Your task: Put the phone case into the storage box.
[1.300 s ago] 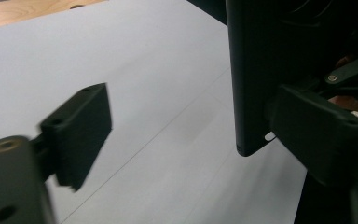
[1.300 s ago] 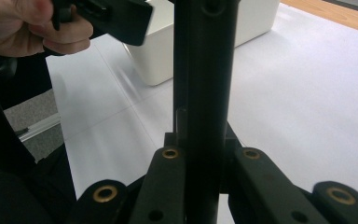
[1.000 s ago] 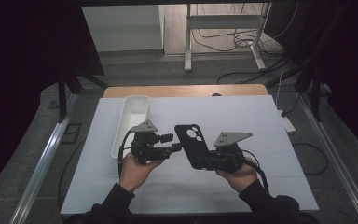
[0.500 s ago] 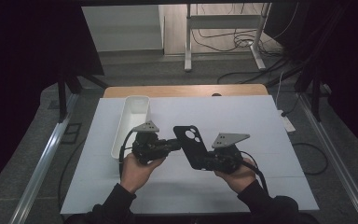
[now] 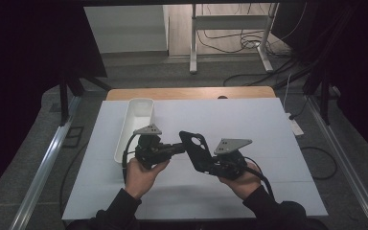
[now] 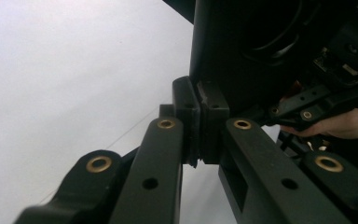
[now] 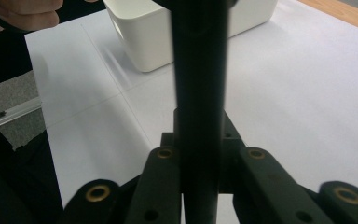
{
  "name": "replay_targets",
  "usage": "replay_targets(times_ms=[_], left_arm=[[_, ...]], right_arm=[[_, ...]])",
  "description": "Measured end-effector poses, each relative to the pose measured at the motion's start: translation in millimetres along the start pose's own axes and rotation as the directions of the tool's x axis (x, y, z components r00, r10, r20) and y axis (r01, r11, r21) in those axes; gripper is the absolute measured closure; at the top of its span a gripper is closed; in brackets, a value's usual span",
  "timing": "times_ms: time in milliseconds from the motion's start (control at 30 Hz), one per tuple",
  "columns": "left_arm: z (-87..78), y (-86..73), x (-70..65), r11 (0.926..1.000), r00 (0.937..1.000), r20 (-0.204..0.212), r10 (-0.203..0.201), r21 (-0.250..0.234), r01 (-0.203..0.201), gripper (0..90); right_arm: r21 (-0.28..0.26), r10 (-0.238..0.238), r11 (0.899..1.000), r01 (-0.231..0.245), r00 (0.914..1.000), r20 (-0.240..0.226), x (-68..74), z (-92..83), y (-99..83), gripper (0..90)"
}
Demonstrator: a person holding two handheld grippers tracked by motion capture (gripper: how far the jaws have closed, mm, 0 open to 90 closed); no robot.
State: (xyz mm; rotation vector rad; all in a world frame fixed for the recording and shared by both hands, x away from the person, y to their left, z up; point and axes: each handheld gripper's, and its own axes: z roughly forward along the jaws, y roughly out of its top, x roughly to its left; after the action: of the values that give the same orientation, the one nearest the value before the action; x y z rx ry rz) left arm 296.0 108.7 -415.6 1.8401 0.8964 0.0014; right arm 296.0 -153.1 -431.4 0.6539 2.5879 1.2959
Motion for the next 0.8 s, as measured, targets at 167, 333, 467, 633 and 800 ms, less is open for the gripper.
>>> replay_targets(times_ms=[167,333,467,633,800], left_arm=[[0.6,-0.1,-3.7,0.9999,0.9993,-0.035,0.013,-0.009,-0.013,89.1],[1.6,-0.5,-4.8,0.9999,0.9988,-0.048,0.008,-0.012,-0.009,89.1],[2.6,-0.7,-6.0,0.9999,0.9981,-0.061,0.003,-0.012,-0.003,89.2],[3.9,-1.0,-7.5,0.9999,0.997,-0.077,-0.006,-0.012,0.005,89.3],[4.8,-0.7,-10.0,0.9999,0.9967,-0.081,-0.008,-0.013,0.006,89.4]], right_arm=[[0.003,0.009,1.0,-0.009,0.9998,-0.017,1.1,2.9,-0.2,71.9],[0.009,0.008,1.0,-0.008,0.9998,-0.021,2.8,6.4,0.1,59.9],[0.001,0.01,1.0,-0.01,0.9999,-0.01,1.9,7.5,0.0,50.0],[-0.002,0.014,1.0,-0.015,0.9999,-0.009,1.6,10.3,0.2,38.9],[0.006,0.014,1.0,-0.014,0.9999,0.0,3.0,13.2,0.4,33.0]])
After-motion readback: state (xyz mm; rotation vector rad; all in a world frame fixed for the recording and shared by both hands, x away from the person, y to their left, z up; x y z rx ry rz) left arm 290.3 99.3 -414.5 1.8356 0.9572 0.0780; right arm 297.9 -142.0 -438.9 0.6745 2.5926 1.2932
